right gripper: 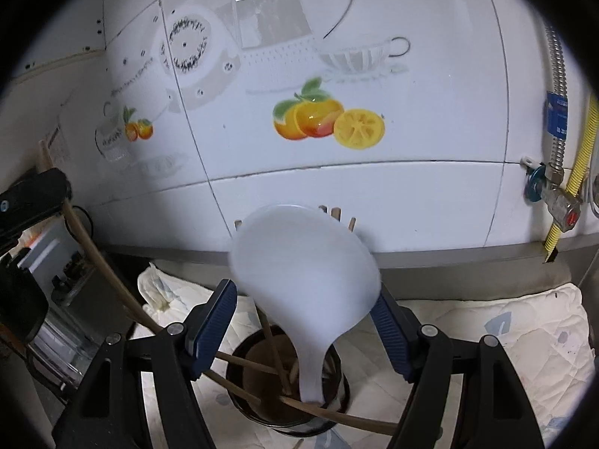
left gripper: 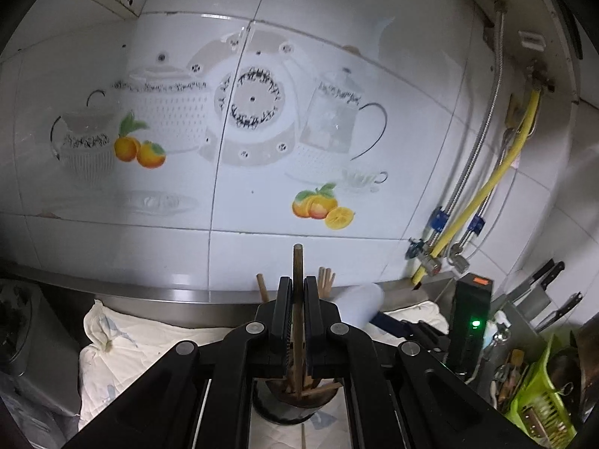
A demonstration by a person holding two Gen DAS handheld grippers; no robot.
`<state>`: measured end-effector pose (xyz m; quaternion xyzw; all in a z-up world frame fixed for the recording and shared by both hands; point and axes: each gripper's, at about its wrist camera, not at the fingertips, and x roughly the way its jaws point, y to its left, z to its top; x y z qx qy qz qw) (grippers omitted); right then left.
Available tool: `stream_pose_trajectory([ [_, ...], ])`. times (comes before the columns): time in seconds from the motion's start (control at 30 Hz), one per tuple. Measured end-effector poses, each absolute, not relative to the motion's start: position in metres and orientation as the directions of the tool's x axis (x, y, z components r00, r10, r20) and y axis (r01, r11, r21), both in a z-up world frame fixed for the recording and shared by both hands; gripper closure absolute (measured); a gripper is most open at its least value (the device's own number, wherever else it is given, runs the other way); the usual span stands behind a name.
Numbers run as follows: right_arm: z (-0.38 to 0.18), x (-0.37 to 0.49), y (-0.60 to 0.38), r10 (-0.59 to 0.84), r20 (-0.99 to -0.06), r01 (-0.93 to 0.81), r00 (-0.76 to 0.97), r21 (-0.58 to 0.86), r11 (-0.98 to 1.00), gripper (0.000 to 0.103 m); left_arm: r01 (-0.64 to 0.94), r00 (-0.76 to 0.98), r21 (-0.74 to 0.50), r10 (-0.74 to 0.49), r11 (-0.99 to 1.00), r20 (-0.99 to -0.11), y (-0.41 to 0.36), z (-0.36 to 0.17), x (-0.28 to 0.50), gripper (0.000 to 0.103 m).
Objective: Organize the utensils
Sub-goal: 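Raise the white paddle into the black holder with the right tool while the left tool lifts its chopstick, then lower the chopstick into the holder and open the left tool while the right tool releases the paddle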
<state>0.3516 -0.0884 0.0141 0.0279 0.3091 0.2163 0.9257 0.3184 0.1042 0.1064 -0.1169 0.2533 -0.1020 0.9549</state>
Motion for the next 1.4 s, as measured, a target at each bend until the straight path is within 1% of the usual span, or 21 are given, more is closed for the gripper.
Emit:
stream_pose_trajectory([
  [0.17,0.017,0.351,-0.092,0.413,-0.570,-0.378,0.710,0.186,0.907,0.022,0.119,0.843,-0.247,-0.229,0.962,-0.487,0.099,0.091,0.327,0.098],
  [0.43,0.040,0.326,-0.104,0.420,-0.524,-0.397,0.741,0.164,0.903,0.022,0.115,0.820,-0.243,-0.230,0.963,-0.525,0.092,0.069,0.345,0.098],
  [0.63,0.049,0.298,-0.121,0.409,-0.505,-0.387,0.760,0.154,0.909,0.022,0.092,0.773,-0.236,-0.219,0.967,-0.596,0.087,0.043,0.363,0.098],
  [0.73,0.048,0.286,-0.129,0.405,-0.508,-0.379,0.760,0.159,0.912,0.022,0.088,0.756,-0.237,-0.219,0.968,-0.616,0.087,0.035,0.368,0.097],
  [0.93,0.024,0.263,-0.149,0.378,-0.586,-0.344,0.717,0.174,0.923,0.022,0.094,0.726,-0.238,-0.230,0.967,-0.648,0.085,0.027,0.375,0.096],
  [1.07,-0.008,0.252,-0.158,0.343,-0.664,-0.308,0.664,0.176,0.935,0.022,0.095,0.715,-0.253,-0.243,0.963,-0.655,0.085,0.026,0.374,0.095],
  [1.27,-0.049,0.243,-0.166,0.346,-0.753,-0.261,0.560,0.236,0.936,0.022,0.113,0.708,-0.236,-0.245,0.965,-0.662,0.077,0.027,0.370,0.093],
  [1.3,-0.054,0.240,-0.166,0.344,-0.764,-0.257,0.545,0.238,0.937,0.022,0.115,0.707,-0.237,-0.247,0.965,-0.663,0.077,0.027,0.370,0.090],
  [1.37,-0.067,0.236,-0.164,0.347,-0.793,-0.249,0.501,0.252,0.935,0.022,0.113,0.706,-0.241,-0.248,0.964,-0.663,0.077,0.028,0.370,0.074],
  [1.4,-0.073,0.234,-0.163,0.347,-0.803,-0.245,0.484,0.257,0.935,0.022,0.110,0.711,-0.243,-0.247,0.964,-0.659,0.078,0.028,0.369,0.053],
])
